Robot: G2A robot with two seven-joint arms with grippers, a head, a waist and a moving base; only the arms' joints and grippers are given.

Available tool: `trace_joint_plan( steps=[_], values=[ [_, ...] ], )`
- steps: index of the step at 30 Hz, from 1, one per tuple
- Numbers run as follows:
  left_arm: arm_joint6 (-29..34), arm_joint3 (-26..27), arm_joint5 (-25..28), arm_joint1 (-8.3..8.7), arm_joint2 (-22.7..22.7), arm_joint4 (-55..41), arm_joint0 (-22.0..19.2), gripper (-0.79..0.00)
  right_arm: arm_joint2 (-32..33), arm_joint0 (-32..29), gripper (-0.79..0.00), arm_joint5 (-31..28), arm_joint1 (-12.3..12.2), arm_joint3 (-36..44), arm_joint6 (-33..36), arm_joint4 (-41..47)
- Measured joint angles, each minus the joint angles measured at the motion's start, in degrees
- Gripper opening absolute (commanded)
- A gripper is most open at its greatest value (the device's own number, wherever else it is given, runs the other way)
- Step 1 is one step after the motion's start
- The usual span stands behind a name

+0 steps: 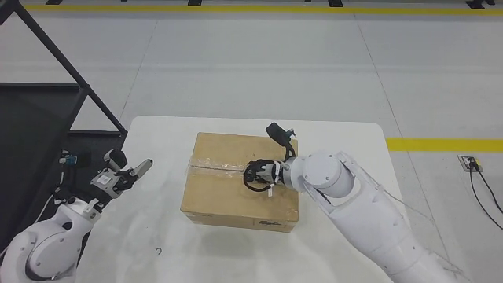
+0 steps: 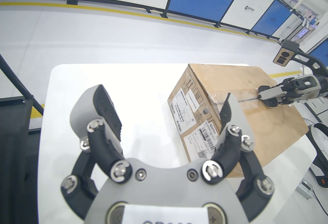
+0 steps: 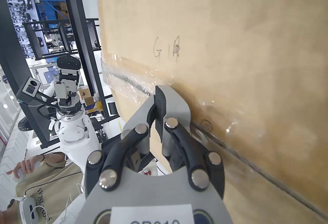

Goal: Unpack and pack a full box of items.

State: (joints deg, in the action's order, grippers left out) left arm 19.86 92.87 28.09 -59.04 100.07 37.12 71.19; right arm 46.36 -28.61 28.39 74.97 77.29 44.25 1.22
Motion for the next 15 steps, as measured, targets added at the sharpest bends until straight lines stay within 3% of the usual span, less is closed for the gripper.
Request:
trace_joint_plan(
  steps=[15],
  values=[
    [-2.6,-0.1,0.1,0.22,1.9,-2.1,3.8,0.0,-7.5,6.9,-0.785,-4.5,6.0,-11.0,-4.8,5.3]
  ],
)
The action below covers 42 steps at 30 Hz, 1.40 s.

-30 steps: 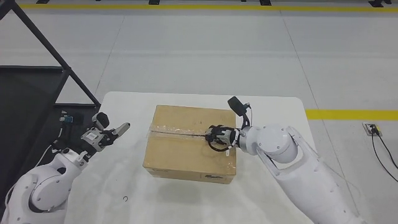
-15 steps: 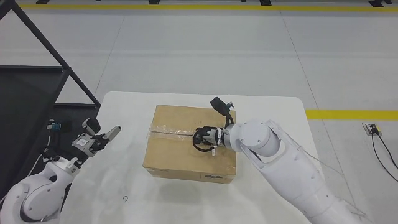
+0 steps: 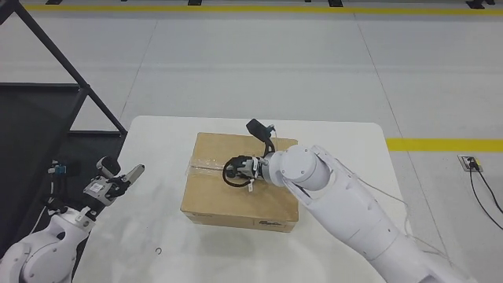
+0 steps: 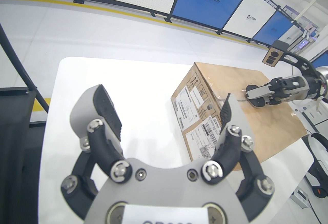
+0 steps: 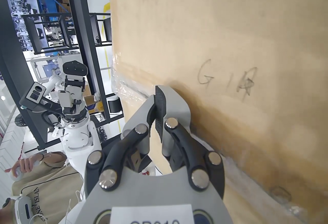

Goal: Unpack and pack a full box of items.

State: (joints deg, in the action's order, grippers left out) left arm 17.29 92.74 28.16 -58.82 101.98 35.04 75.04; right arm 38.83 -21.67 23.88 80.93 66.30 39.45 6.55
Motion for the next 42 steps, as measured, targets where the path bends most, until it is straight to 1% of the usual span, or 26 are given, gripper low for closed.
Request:
trace_joint_plan(
  steps=[11,17,29,32,36,42],
  values=[
    [-1.3,-0.4,0.0,-0.05,-0.5,-1.4,1.4,0.0,-5.0,4.2,-0.785,-5.5,5.7,-8.1,-2.7,4.5],
    [-1.6,-1.0,0.1,-0.07,-0.9,-1.8,1.9,0.0,-6.6,5.7,-0.785,-8.5,8.6,-12.5,-4.1,6.3],
    [-1.0,-3.7,-0.2,-0.07,-2.8,-1.7,0.2,0.0,-7.3,7.6,-0.785,-15.8,13.4,-21.7,-3.6,10.5],
    [-0.8,-4.1,-0.2,-0.07,-3.2,-1.8,0.0,0.0,-7.1,8.2,-0.785,-16.8,14.1,-23.7,-3.0,10.5],
    [-0.3,-5.0,-0.1,-0.06,-3.8,-2.0,-0.8,0.0,-6.4,8.8,-0.785,-17.1,14.3,-25.1,-1.2,9.8],
    [0.4,-6.3,0.2,-0.01,-4.7,-2.3,-2.9,0.0,-4.9,8.7,-0.785,-15.8,13.1,-23.9,0.8,5.6]
  ],
)
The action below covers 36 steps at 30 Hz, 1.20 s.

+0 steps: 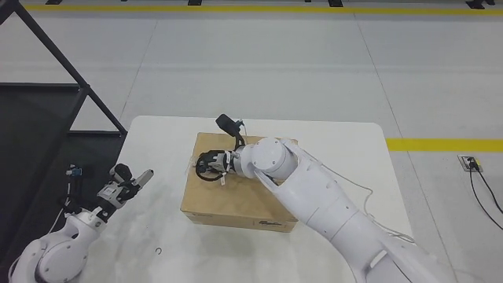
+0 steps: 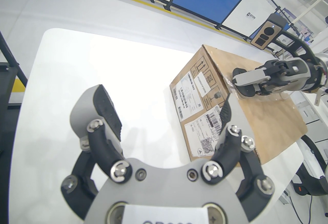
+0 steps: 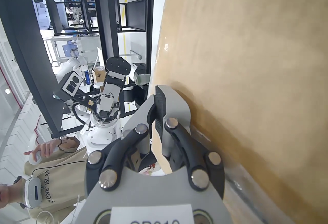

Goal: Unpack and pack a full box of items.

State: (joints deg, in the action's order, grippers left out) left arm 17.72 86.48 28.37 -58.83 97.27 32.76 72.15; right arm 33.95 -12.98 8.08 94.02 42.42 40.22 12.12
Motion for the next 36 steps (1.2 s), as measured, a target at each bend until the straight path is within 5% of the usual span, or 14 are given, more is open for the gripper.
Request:
trace_joint_plan(
  steps=[23,36],
  values=[
    [1.3,1.1,0.0,0.16,-3.7,2.9,-3.8,0.0,19.2,-19.2,-0.785,14.8,-12.5,32.0,6.5,-20.6],
    [0.5,3.4,-0.2,0.37,-3.2,3.6,-3.0,0.0,28.7,-25.3,-0.785,19.5,-16.1,38.1,11.0,-26.0]
  ],
)
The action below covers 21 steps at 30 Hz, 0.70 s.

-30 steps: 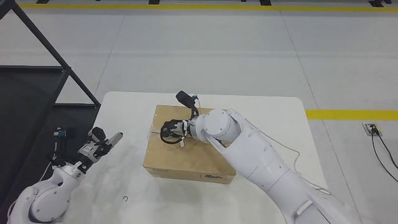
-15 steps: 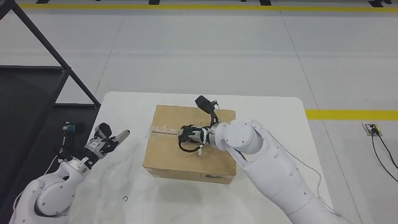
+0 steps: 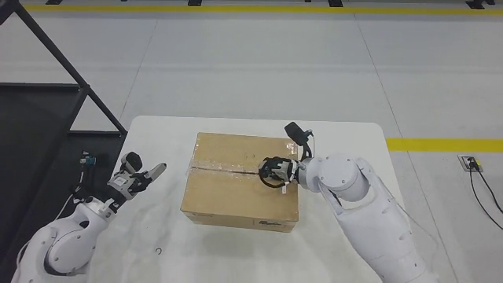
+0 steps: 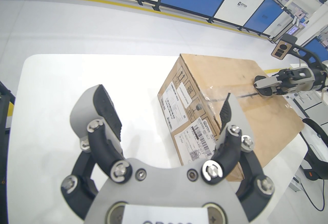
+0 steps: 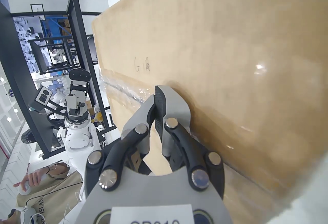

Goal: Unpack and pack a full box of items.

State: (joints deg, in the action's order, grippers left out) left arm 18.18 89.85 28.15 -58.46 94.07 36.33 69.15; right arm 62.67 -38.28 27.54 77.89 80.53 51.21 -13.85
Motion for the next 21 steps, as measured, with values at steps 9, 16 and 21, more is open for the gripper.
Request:
trace_joint_plan(
  steps=[9,16,21],
  values=[
    [-0.2,1.7,0.4,0.21,0.8,-0.2,-0.3,0.0,5.9,-6.0,-0.785,1.5,-2.0,7.1,0.3,-1.8],
    [-0.5,2.5,0.9,0.32,0.8,-0.9,-1.3,0.0,12.5,-11.8,-0.751,1.4,-3.3,14.0,-2.4,-0.5],
    [-1.7,2.0,1.4,0.24,0.3,-2.1,-2.3,0.0,21.2,-19.6,-0.123,-4.1,-3.8,21.7,-10.3,6.1]
  ],
)
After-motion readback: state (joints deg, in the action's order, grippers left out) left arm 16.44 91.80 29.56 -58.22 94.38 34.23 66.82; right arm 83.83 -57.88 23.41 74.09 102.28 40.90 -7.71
